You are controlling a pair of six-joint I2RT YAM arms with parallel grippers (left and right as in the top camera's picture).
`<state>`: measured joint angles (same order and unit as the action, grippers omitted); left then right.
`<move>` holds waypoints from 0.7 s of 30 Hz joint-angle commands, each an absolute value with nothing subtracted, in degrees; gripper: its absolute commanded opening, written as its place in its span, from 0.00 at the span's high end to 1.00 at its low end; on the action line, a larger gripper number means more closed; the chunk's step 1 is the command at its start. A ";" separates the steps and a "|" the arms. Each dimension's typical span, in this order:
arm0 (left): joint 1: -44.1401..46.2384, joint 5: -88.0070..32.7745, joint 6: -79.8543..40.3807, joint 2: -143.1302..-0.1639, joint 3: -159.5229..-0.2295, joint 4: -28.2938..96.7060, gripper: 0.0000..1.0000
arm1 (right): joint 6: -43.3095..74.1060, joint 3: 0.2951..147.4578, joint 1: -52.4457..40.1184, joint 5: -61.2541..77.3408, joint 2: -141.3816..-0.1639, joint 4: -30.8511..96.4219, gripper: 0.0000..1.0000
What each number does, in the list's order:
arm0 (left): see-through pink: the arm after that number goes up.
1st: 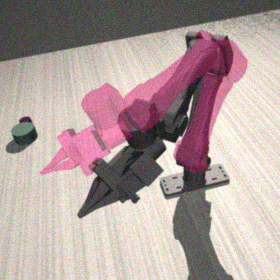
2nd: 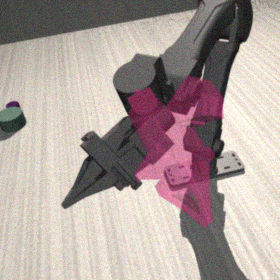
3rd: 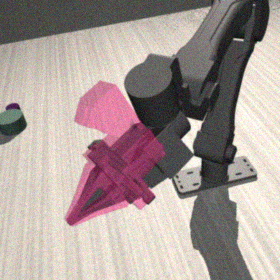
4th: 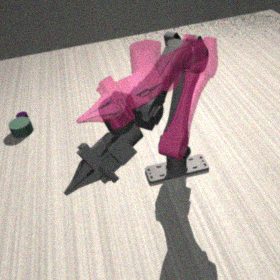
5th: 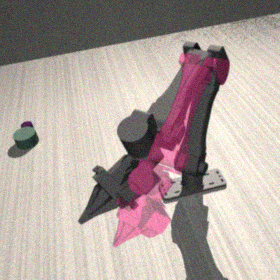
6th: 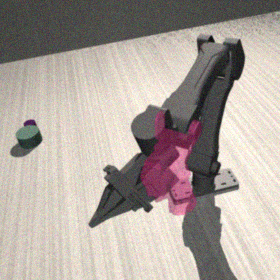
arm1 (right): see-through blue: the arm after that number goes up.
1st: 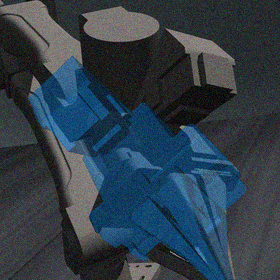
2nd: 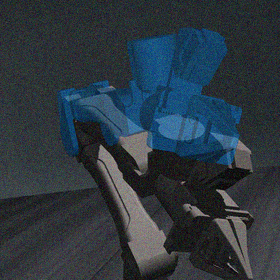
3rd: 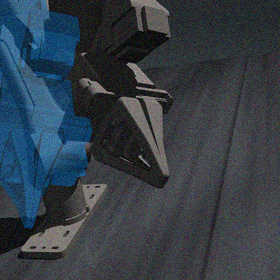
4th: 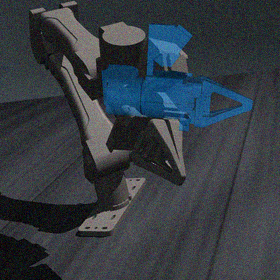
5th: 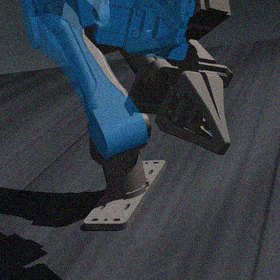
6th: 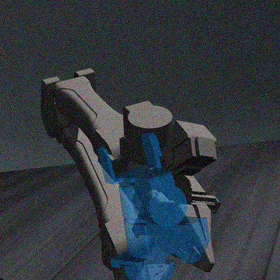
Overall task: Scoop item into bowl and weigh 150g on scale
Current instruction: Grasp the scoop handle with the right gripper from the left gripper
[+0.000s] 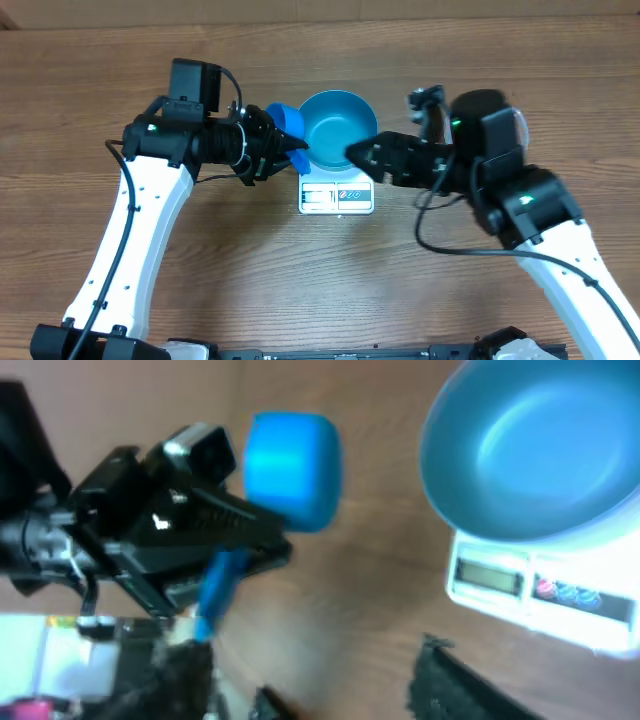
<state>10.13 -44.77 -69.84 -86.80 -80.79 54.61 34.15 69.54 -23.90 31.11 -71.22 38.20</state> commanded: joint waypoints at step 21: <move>13.54 -39.00 -79.07 -86.56 -81.58 50.63 0.96 | 51.46 70.46 -37.93 14.59 -79.55 25.76 0.47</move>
<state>12.80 -39.97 -76.62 -86.80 -80.79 50.59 50.89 69.54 -37.87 16.36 -78.41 26.24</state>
